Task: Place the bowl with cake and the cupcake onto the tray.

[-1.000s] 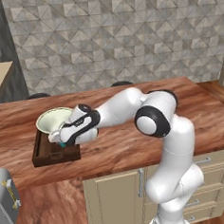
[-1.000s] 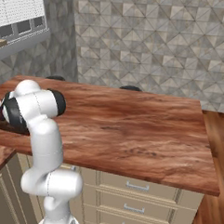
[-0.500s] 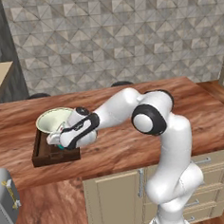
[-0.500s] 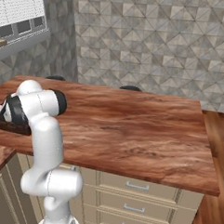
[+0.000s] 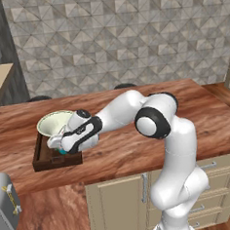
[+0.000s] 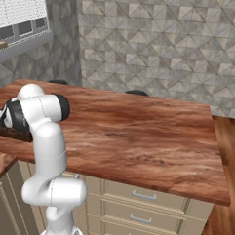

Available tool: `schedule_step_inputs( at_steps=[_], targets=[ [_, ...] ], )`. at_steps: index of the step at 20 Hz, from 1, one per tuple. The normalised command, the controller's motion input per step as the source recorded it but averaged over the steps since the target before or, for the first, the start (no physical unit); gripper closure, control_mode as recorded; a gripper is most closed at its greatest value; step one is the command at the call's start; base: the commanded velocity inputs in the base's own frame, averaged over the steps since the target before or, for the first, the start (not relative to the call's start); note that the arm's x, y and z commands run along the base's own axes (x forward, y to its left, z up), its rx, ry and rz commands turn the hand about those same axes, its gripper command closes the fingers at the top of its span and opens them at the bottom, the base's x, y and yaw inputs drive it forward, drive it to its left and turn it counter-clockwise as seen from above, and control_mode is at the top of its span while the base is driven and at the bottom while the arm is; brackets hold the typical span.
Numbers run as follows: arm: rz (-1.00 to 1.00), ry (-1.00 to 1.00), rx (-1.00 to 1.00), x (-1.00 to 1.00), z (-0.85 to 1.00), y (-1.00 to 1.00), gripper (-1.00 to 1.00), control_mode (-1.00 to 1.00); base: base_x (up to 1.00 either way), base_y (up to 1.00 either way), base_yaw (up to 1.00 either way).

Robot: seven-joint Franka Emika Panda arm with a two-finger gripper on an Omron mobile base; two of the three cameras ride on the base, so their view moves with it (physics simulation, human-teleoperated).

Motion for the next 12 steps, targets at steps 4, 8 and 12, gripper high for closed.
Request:
schedule_step_inputs(
  at_steps=[4,8,12],
  targets=[
    [0.0,-0.01,0.0,0.0,0.0,0.0,-1.0,-1.0,0.0,0.0,0.0],
    [0.0,-0.07,0.0,-0.12,0.29,0.0,-1.0,-1.0,0.0,0.0,0.0],
    [0.0,-0.12,0.0,-0.27,0.74,0.0,-1.0,-1.0,0.0,0.0,0.0]
  ],
)
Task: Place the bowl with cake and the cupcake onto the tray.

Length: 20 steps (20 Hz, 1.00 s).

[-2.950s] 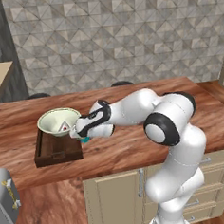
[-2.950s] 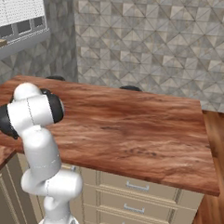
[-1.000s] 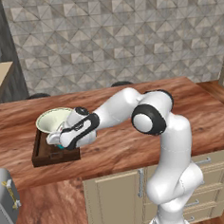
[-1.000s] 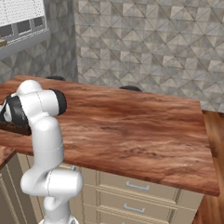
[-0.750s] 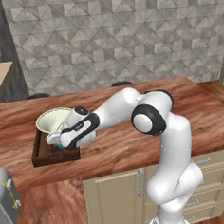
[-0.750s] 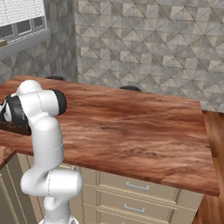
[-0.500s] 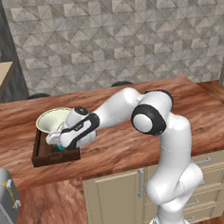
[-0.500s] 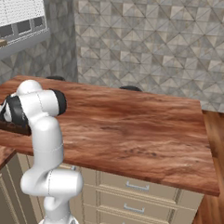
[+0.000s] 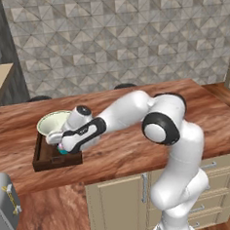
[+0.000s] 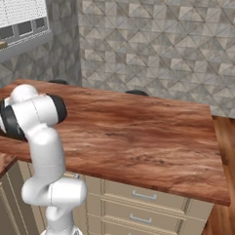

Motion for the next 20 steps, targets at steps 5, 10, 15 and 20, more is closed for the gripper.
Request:
schedule_step_inputs(
  at_steps=[5,10,15,20],
  targets=[
    [0.0,-0.1,-0.01,-0.3,0.56,0.0,-1.0,-1.0,0.0,0.0,0.0],
    [0.0,-0.07,-0.09,-0.31,0.31,-0.26,-1.0,-1.0,0.0,0.0,0.0],
    [0.0,-0.06,-0.11,-0.28,0.3,-0.47,-1.0,-1.0,0.0,0.0,0.0],
    [-0.01,-0.07,-0.05,-0.3,0.53,-0.52,-1.0,-1.0,0.0,0.0,0.0]
  ],
)
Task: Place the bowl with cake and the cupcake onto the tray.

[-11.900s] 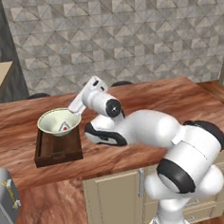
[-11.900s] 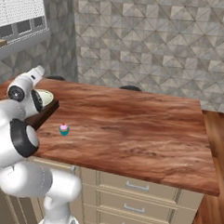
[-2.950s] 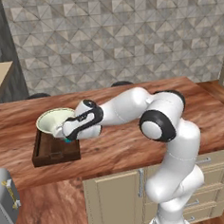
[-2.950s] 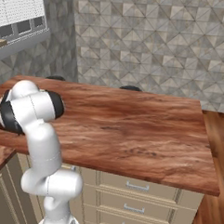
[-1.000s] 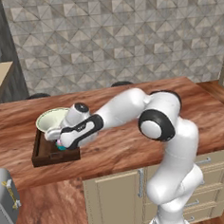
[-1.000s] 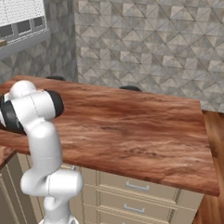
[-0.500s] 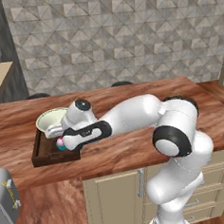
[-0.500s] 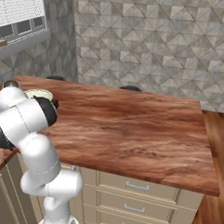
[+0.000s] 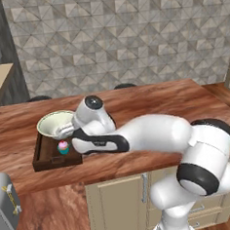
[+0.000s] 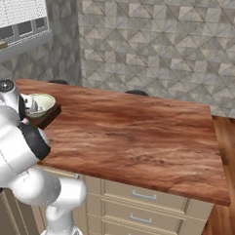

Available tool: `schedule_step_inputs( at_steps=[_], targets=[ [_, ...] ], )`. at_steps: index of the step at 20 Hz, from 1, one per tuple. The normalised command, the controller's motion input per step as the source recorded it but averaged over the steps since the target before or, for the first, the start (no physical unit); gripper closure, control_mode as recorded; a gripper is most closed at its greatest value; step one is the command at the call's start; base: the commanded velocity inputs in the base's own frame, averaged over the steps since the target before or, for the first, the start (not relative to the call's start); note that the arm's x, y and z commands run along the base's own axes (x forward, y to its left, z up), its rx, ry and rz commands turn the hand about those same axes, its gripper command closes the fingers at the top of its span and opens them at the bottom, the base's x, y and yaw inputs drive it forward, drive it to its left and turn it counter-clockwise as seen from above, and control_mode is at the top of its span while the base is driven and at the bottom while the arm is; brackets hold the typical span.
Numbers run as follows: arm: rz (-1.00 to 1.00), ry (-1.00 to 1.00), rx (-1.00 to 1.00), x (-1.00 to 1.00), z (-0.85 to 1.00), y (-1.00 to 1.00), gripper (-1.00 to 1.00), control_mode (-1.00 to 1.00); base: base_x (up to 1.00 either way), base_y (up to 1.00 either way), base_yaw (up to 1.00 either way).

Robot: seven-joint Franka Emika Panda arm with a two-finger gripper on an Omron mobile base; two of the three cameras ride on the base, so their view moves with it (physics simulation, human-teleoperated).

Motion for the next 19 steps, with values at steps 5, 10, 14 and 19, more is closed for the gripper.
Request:
schedule_step_inputs(
  at_steps=[5,10,14,19],
  targets=[
    [-0.03,-0.06,-0.01,-0.31,0.46,-0.57,-1.0,-1.0,0.0,0.0,0.0],
    [-0.06,-0.04,-0.04,-0.34,0.24,-0.65,-1.0,-1.0,0.0,0.0,0.0],
    [-0.08,-0.03,-0.08,-0.34,0.15,-0.69,-1.0,-1.0,0.0,0.0,0.0],
    [-0.07,-0.03,-0.08,-0.33,0.17,-0.69,-1.0,-1.0,0.0,0.0,0.0]
  ],
)
